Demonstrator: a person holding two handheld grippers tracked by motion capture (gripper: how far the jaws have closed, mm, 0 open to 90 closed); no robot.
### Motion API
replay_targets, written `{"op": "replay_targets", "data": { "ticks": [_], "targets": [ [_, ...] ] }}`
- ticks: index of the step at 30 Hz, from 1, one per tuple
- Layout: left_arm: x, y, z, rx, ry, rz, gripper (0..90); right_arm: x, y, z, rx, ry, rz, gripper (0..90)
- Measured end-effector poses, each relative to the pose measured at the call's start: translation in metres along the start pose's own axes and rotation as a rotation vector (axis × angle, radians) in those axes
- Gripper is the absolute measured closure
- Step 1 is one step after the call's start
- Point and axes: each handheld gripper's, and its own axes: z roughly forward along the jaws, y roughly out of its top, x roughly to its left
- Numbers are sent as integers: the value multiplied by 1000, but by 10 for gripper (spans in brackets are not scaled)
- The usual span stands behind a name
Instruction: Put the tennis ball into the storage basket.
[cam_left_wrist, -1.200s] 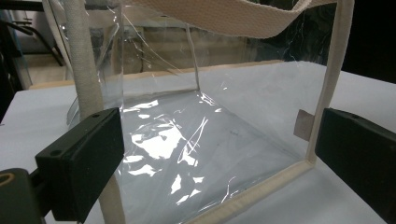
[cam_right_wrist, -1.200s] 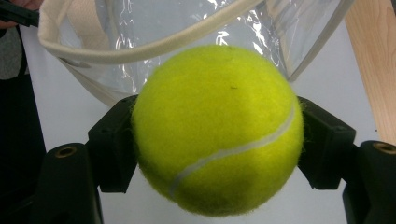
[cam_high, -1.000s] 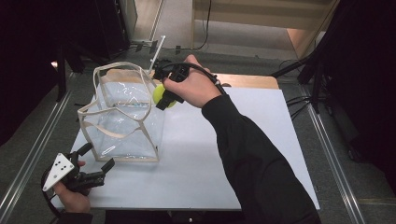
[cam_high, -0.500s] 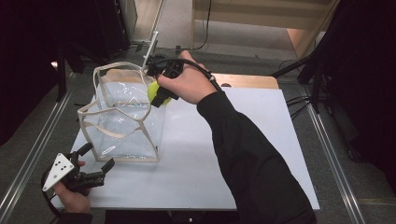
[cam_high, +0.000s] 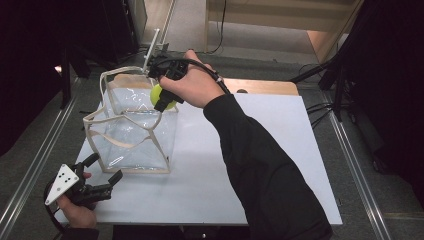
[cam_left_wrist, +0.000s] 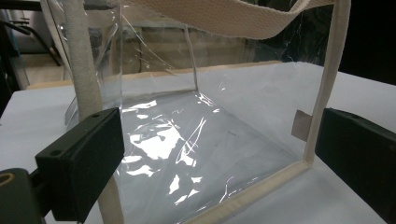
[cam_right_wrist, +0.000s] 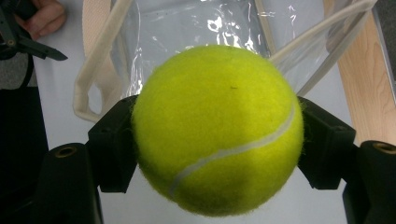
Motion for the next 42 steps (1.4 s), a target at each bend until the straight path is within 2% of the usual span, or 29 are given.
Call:
{"op": "replay_targets", "data": {
  "ticks": [24,35,42],
  "targets": [
    [0,0,0,-7,-3,-6,13,13,32,7,-3,9,-55,238],
    [0,0,-1,-9,-5,-8,13,20,42,22,8,20,-77,238],
    [0,0,-1,-10,-5,-11,13,17,40,34,22,24,-71,238]
  ]
}}
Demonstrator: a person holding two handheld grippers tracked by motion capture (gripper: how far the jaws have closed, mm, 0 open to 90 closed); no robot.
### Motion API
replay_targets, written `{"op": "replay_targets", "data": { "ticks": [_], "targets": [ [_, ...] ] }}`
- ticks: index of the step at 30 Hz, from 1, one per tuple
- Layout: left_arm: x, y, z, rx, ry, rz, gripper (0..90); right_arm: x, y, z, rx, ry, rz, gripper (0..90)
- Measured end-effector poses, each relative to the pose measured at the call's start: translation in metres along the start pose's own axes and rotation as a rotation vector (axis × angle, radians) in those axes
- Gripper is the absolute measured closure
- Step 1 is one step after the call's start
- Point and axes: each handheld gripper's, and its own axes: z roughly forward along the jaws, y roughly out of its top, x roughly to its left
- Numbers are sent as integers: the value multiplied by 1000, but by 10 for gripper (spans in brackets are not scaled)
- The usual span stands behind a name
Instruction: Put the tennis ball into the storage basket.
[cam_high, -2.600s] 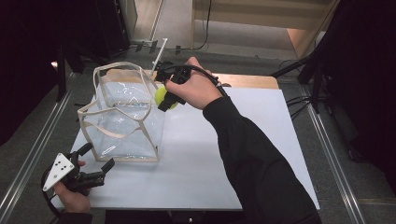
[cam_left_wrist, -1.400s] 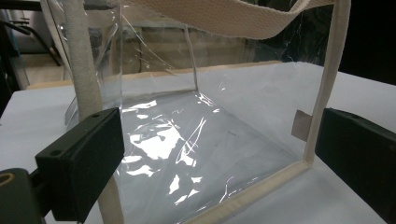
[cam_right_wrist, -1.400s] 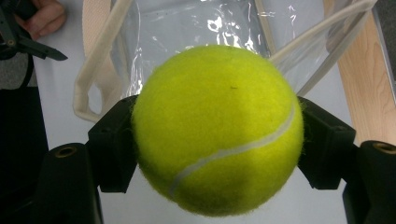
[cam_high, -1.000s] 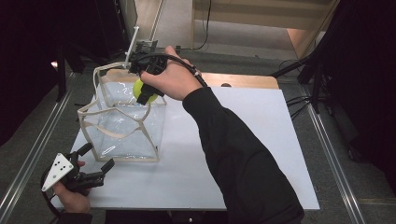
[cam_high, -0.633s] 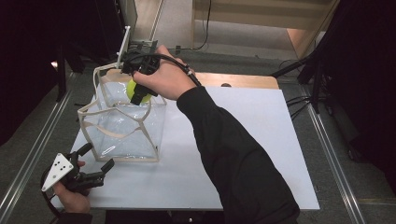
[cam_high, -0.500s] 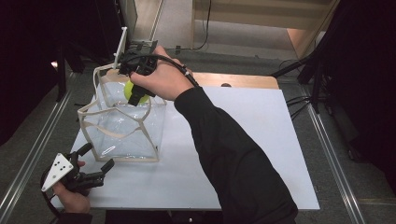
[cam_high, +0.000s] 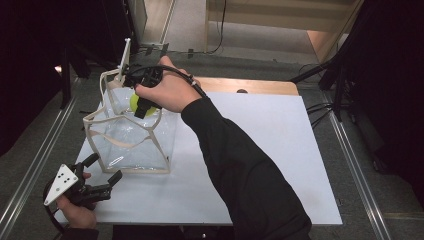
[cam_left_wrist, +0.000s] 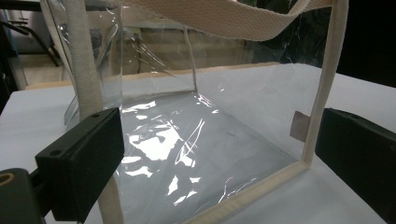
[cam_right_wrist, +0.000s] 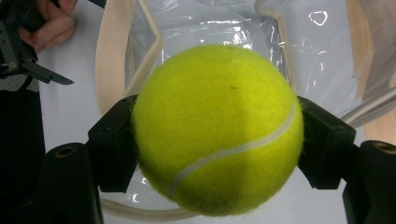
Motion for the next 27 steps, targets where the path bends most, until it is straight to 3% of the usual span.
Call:
{"op": "replay_targets", "data": {
  "ticks": [20,23,27],
  "targets": [
    [0,0,0,1,0,0,13,1,-13,30,47,23,-19,237],
    [0,0,0,2,0,3,13,2,-15,29,45,2,-24,231],
    [0,0,0,5,0,6,13,4,-17,26,38,3,-36,124]
  ]
}}
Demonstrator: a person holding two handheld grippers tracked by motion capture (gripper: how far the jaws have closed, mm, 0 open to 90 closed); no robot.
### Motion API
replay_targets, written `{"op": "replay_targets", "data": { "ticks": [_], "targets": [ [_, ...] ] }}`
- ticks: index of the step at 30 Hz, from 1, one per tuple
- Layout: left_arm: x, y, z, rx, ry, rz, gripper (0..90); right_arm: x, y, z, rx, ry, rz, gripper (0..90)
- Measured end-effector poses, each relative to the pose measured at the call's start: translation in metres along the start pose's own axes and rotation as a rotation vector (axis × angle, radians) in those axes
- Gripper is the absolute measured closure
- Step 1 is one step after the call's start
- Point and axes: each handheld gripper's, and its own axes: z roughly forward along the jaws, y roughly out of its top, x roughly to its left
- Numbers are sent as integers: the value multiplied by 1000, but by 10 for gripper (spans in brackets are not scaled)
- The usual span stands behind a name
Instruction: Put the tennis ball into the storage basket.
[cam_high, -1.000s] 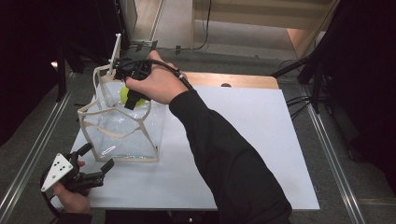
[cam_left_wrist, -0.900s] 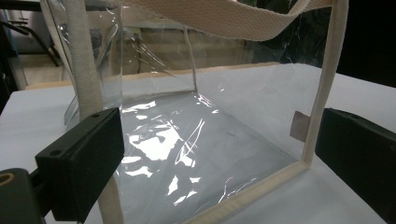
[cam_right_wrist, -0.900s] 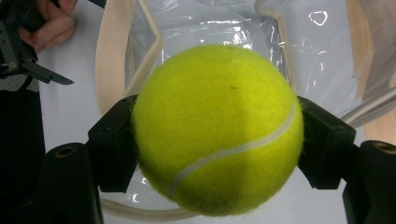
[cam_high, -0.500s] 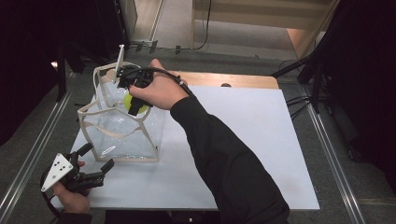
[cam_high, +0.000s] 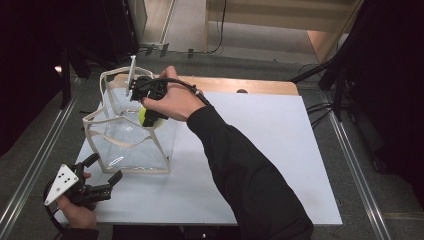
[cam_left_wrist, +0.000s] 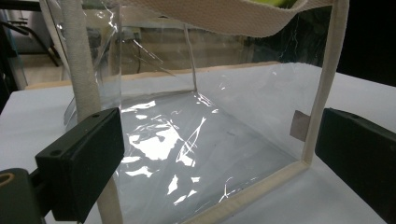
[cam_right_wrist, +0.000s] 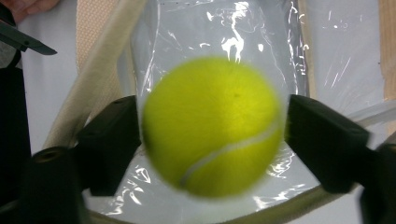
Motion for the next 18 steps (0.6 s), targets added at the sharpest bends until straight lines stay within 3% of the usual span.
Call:
{"op": "replay_targets", "data": {
  "ticks": [6,8,18],
  "targets": [
    [0,0,0,2,0,1,13,-1,-6,-12,-61,-9,15,71],
    [0,0,0,3,0,2,13,-1,-8,-15,-72,-12,21,13],
    [0,0,1,3,3,6,13,-2,-22,-27,-110,-23,57,0]
  ]
}}
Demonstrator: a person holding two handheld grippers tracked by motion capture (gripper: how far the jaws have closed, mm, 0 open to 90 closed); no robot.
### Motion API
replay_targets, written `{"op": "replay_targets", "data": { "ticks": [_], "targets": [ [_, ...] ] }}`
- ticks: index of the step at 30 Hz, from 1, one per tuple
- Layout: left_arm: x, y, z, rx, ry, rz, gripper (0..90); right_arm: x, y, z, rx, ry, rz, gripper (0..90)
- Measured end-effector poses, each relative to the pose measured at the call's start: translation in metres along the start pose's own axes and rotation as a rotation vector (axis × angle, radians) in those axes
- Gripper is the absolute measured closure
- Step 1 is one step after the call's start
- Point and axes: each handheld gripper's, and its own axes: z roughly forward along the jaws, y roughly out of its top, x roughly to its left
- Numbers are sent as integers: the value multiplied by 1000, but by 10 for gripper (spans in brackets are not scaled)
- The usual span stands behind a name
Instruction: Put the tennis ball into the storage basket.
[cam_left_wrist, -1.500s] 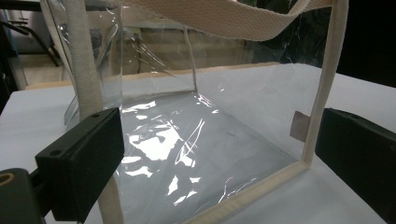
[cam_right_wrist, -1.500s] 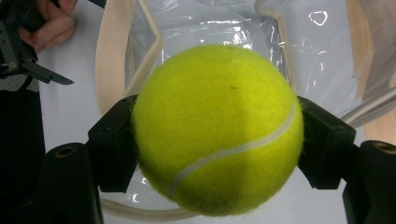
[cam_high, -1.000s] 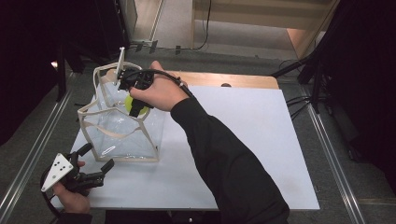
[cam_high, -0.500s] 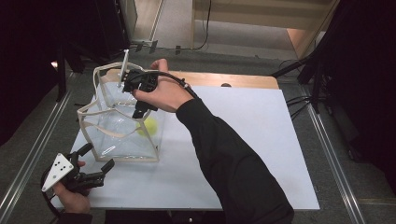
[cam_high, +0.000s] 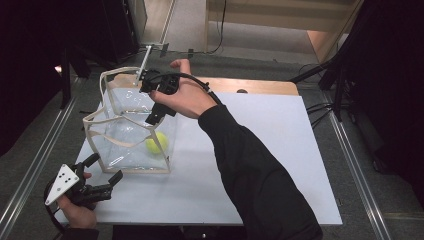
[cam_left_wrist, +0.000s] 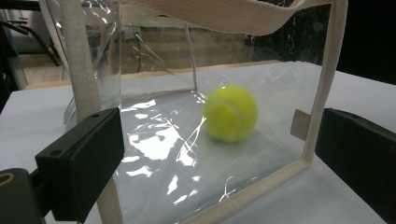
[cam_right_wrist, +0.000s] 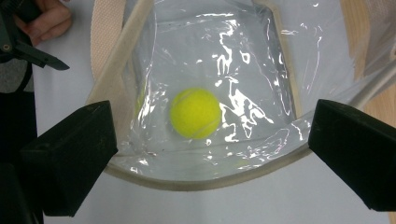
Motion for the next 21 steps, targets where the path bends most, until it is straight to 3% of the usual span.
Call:
{"op": "replay_targets", "data": {
  "ticks": [12,21],
  "targets": [
    [0,0,0,1,0,2,13,-6,-17,-11,-49,11,40,0],
    [-1,0,1,3,1,1,13,-9,-36,-11,-46,-5,69,0]
  ]
}}
